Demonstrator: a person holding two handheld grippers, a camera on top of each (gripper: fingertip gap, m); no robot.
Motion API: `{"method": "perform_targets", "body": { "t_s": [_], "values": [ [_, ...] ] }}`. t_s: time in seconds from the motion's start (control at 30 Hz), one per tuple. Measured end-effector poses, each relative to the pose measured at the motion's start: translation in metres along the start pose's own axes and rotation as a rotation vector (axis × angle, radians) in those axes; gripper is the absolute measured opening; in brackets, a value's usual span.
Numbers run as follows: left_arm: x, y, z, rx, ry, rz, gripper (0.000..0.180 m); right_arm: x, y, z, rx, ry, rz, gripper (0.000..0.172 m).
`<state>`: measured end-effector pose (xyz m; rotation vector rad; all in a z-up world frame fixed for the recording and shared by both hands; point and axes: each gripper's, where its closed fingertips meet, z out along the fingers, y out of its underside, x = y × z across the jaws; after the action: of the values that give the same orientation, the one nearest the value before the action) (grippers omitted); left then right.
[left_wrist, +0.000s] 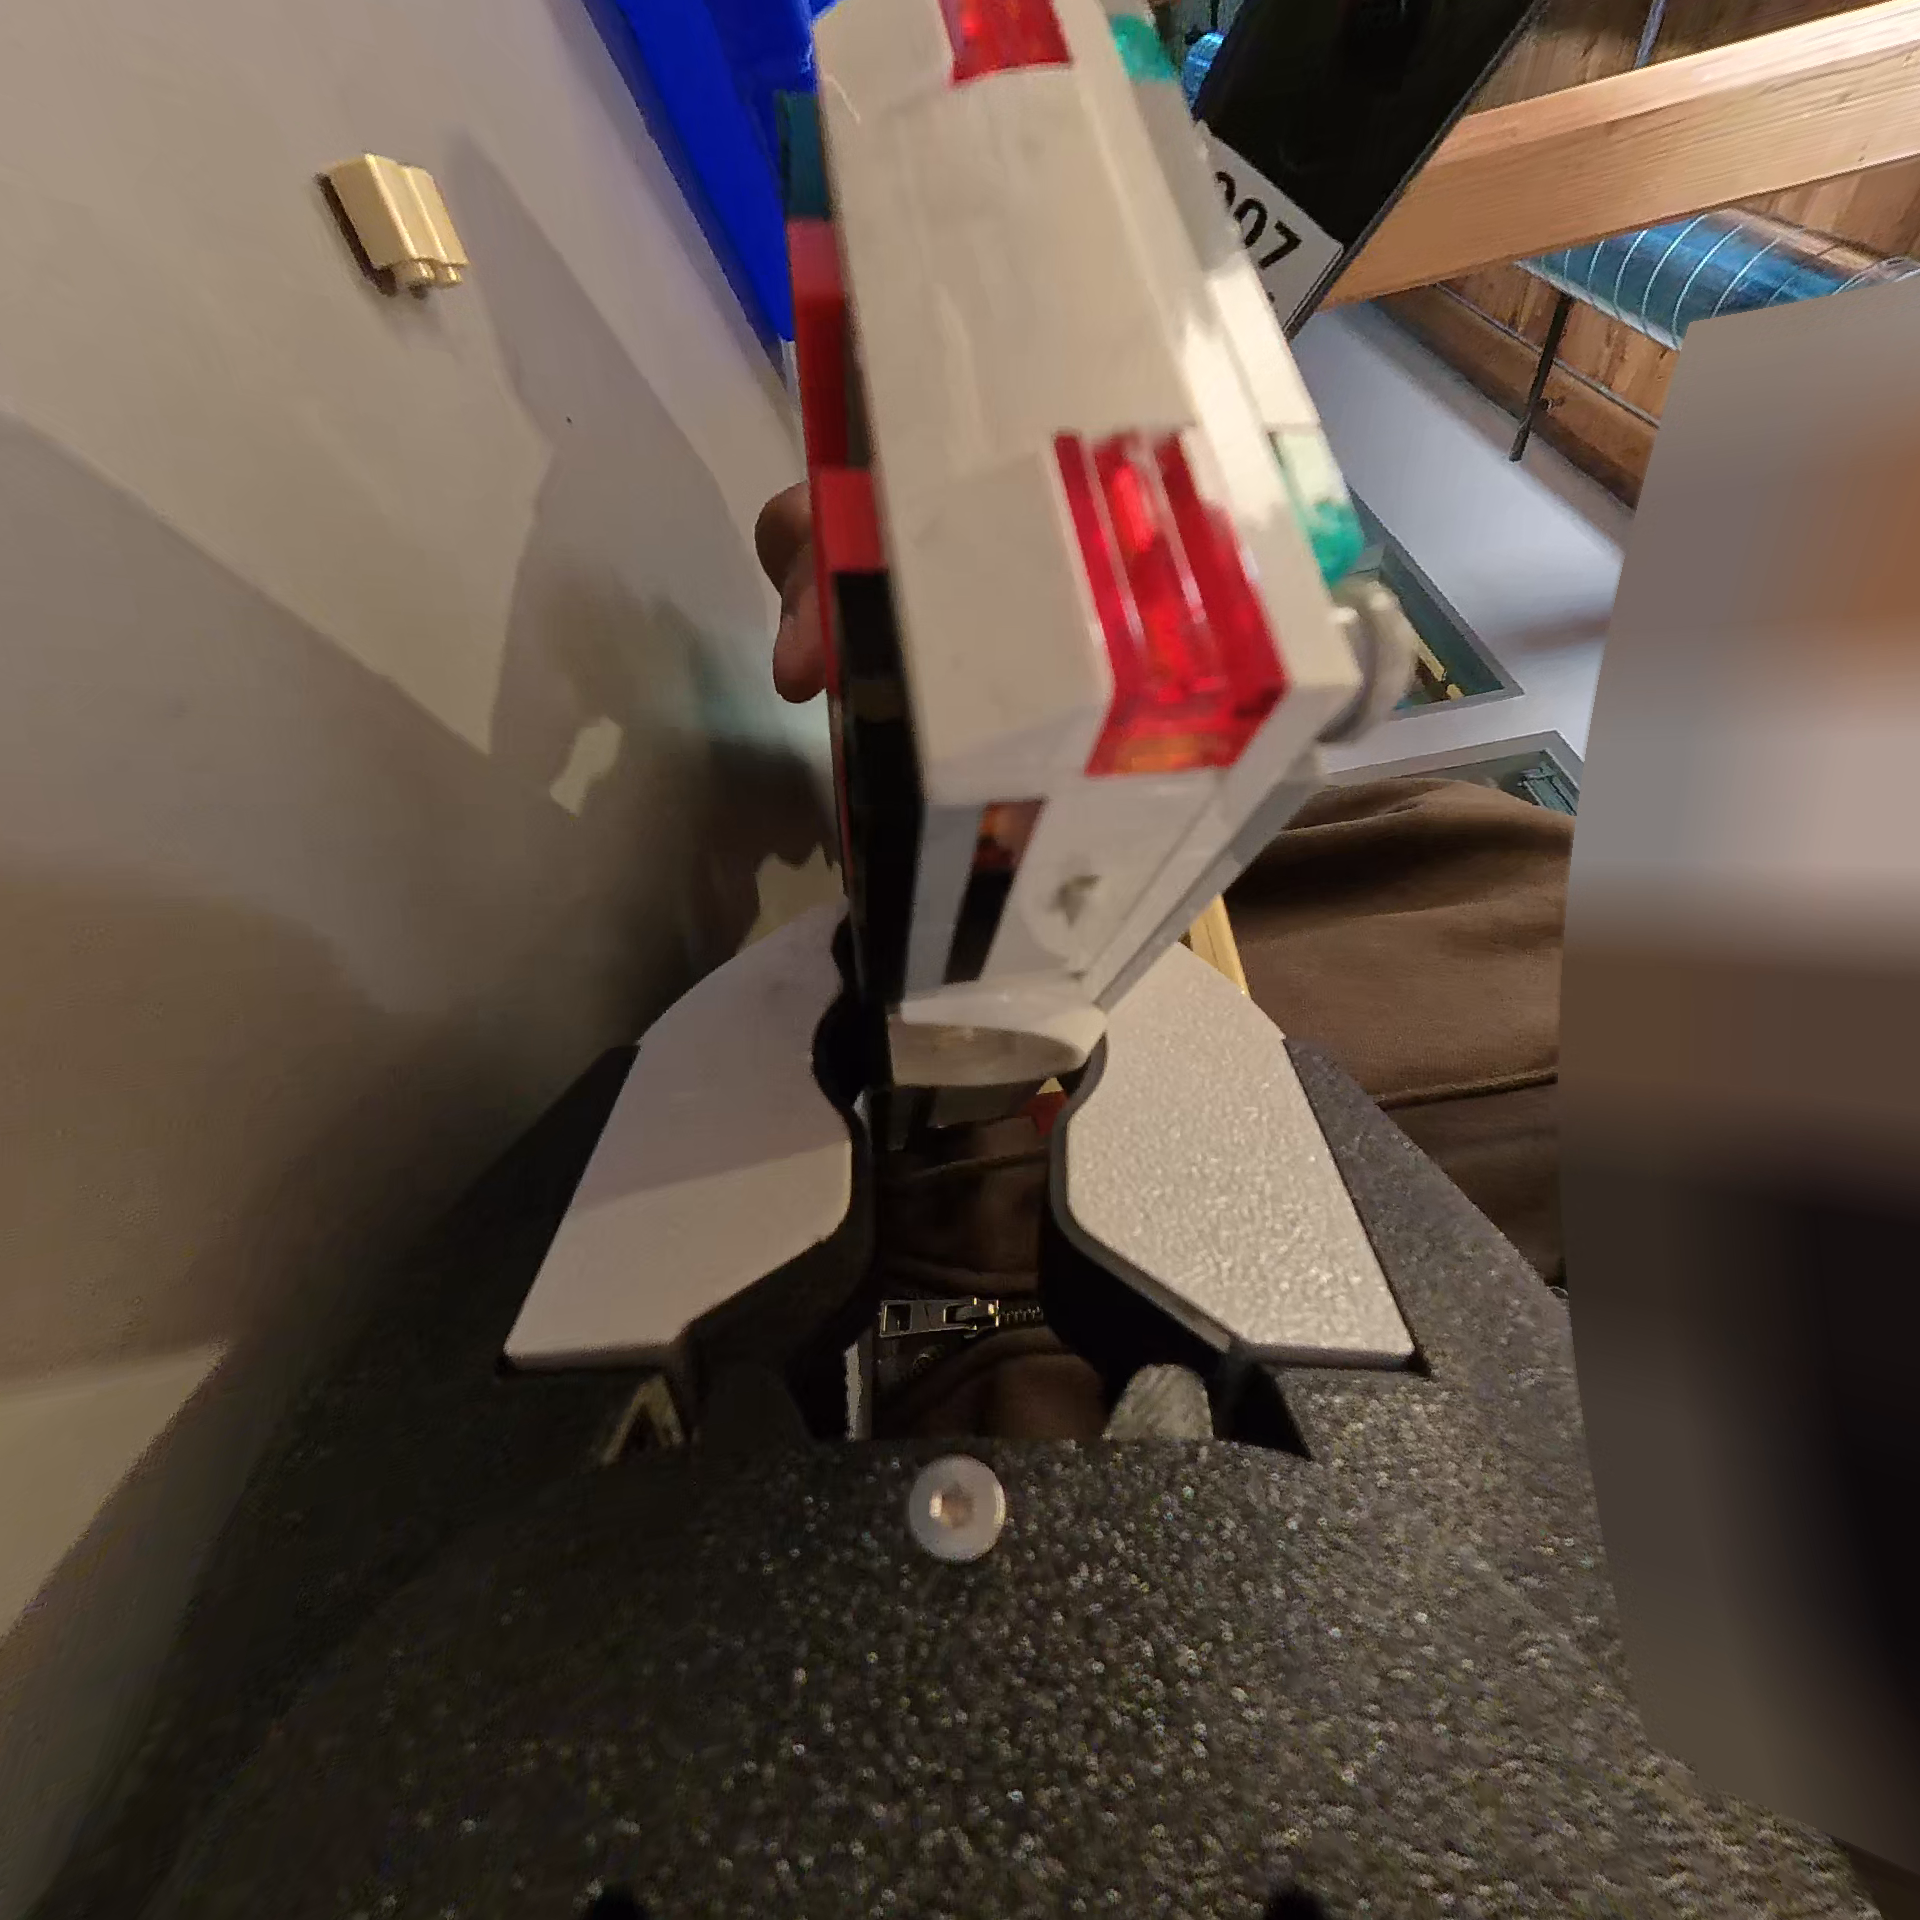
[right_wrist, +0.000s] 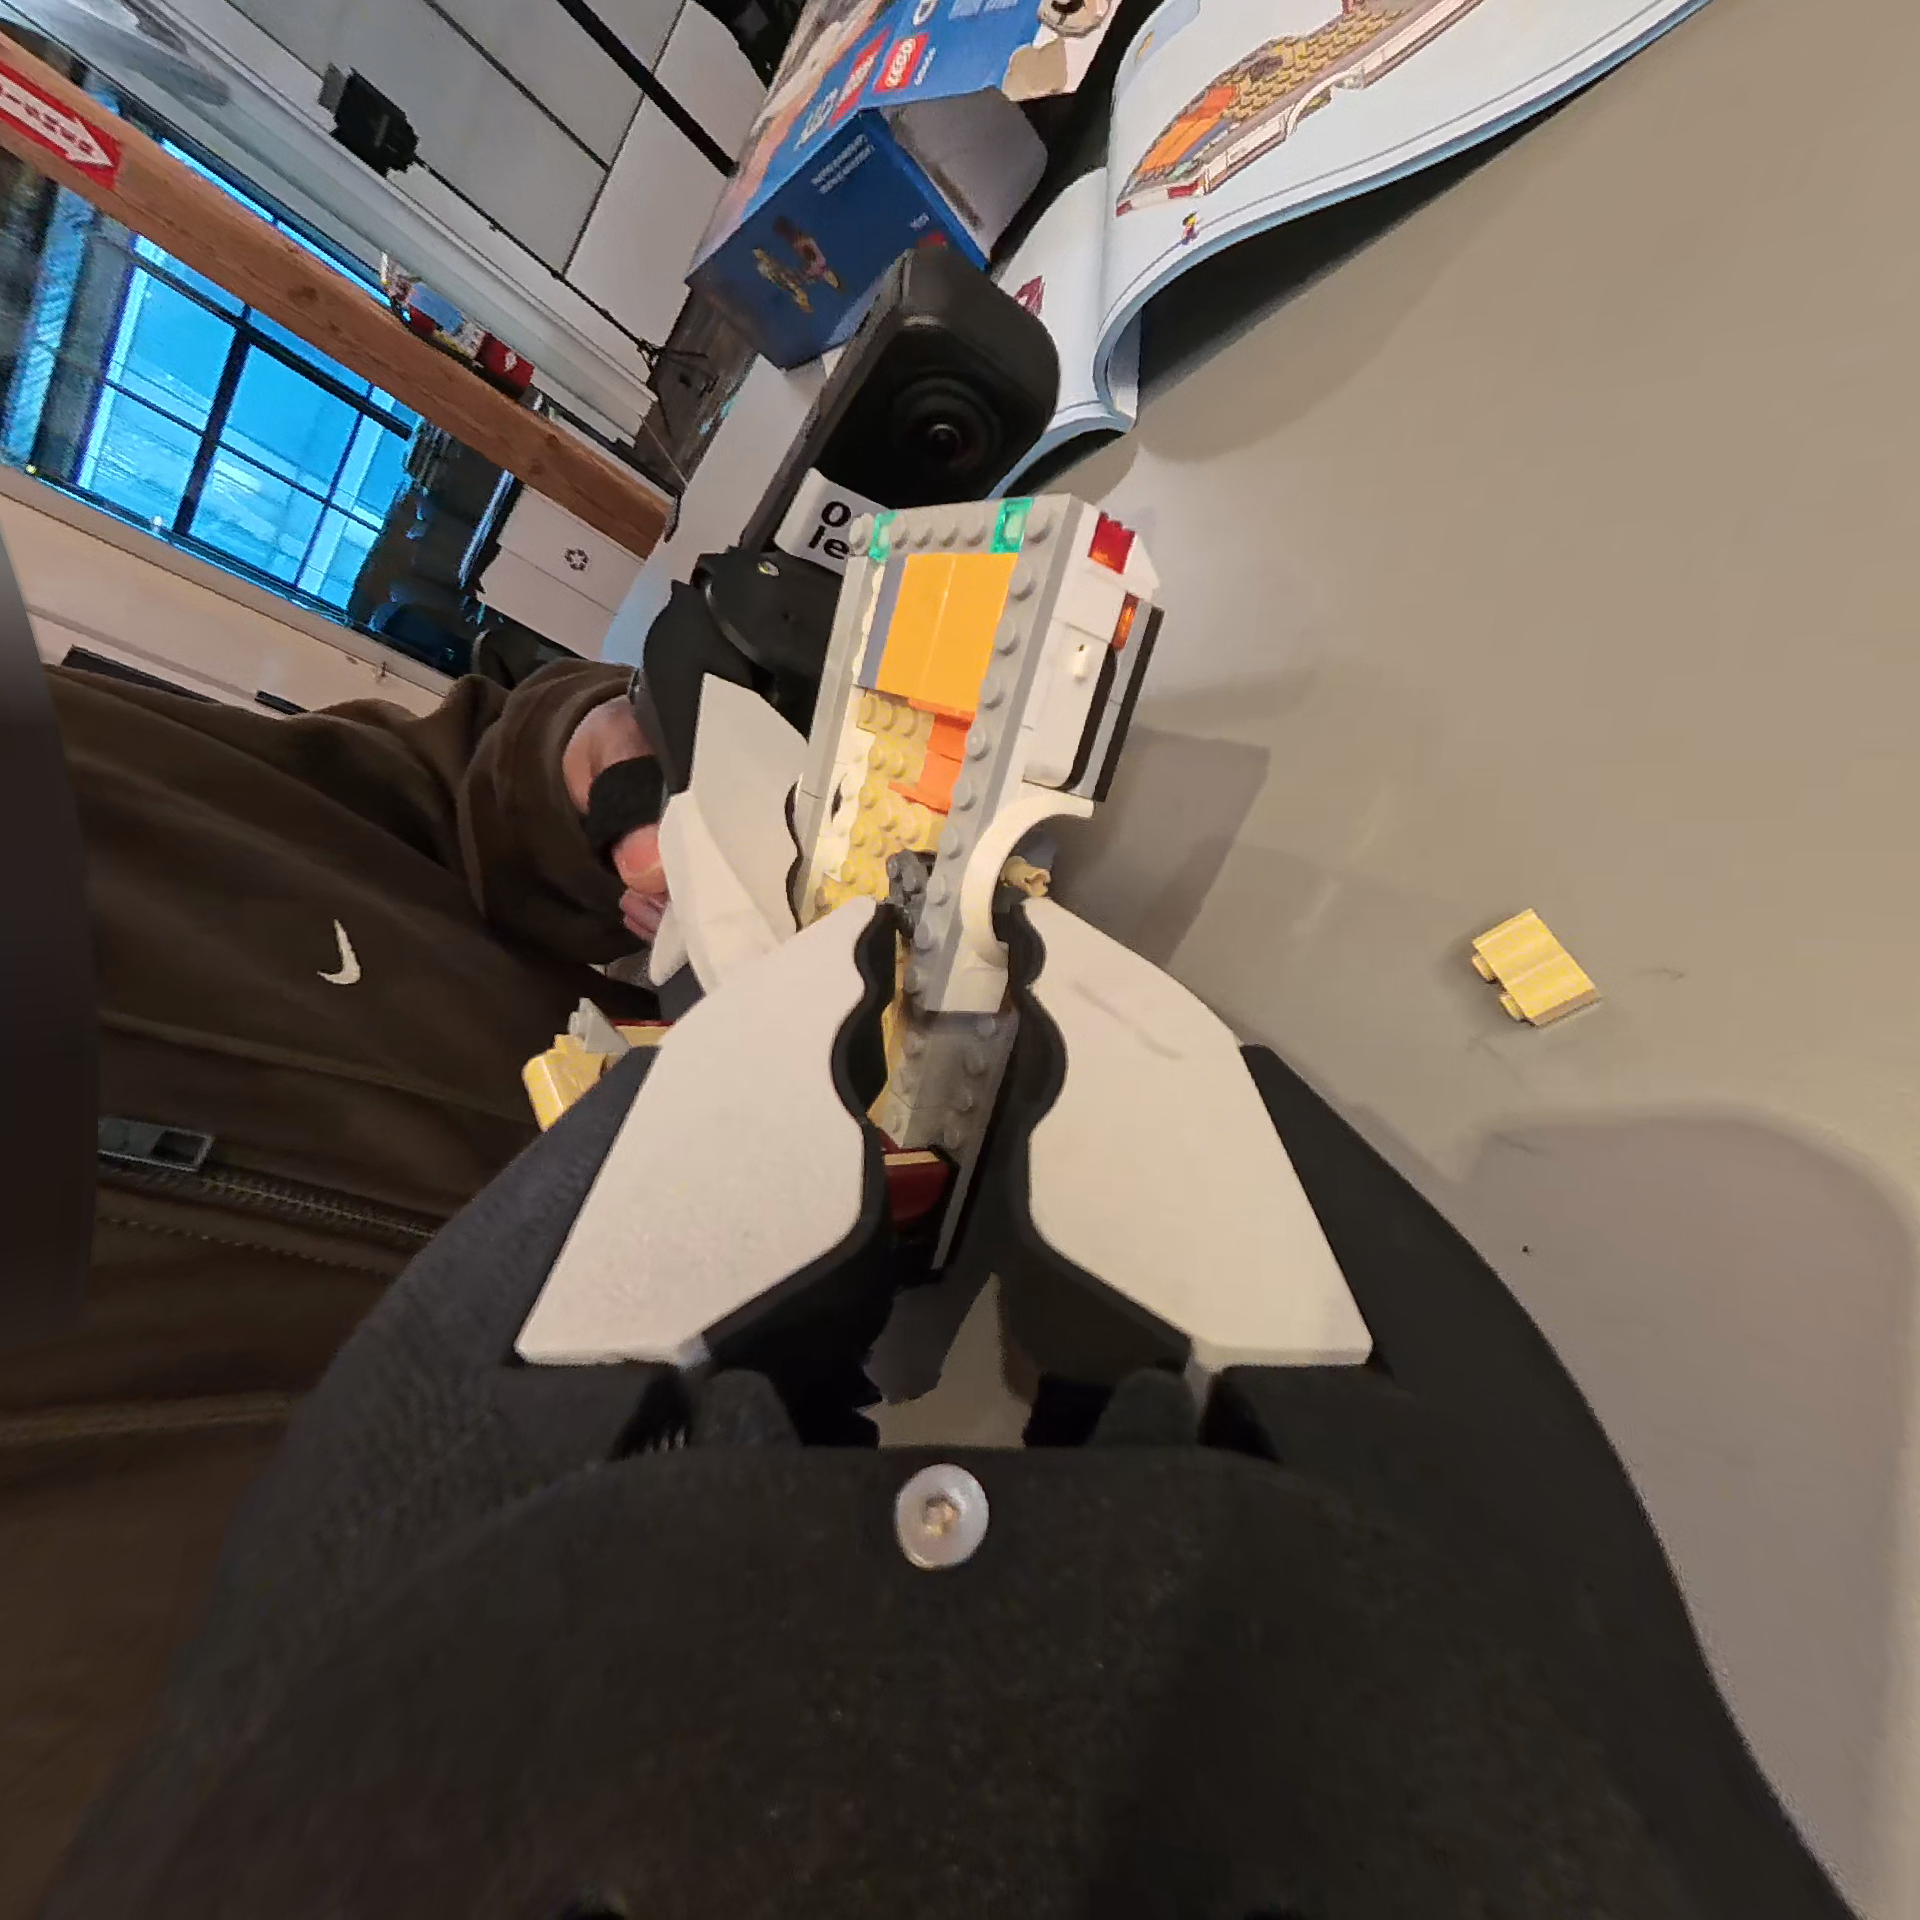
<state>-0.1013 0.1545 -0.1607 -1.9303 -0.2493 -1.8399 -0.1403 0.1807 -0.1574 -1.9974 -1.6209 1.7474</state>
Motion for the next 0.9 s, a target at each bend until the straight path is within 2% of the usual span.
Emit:
{"method": "perform_targets", "body": {
  "t_s": [0.4, 0.9],
  "values": [
    [0.0025, 0.0007, 0.0011, -0.004, 0.001, 0.031, 0.033, -0.0027, -0.0013, -0.0017, 0.007, -0.074, 0.066, 0.019],
    [0.0003, -0.0039, -0.0020, 0.024, 0.006, -0.001, 0.033, 0.0008, -0.0050, 0.0008, 0.005, -0.021, 0.062, 0.020]
  ]
}}
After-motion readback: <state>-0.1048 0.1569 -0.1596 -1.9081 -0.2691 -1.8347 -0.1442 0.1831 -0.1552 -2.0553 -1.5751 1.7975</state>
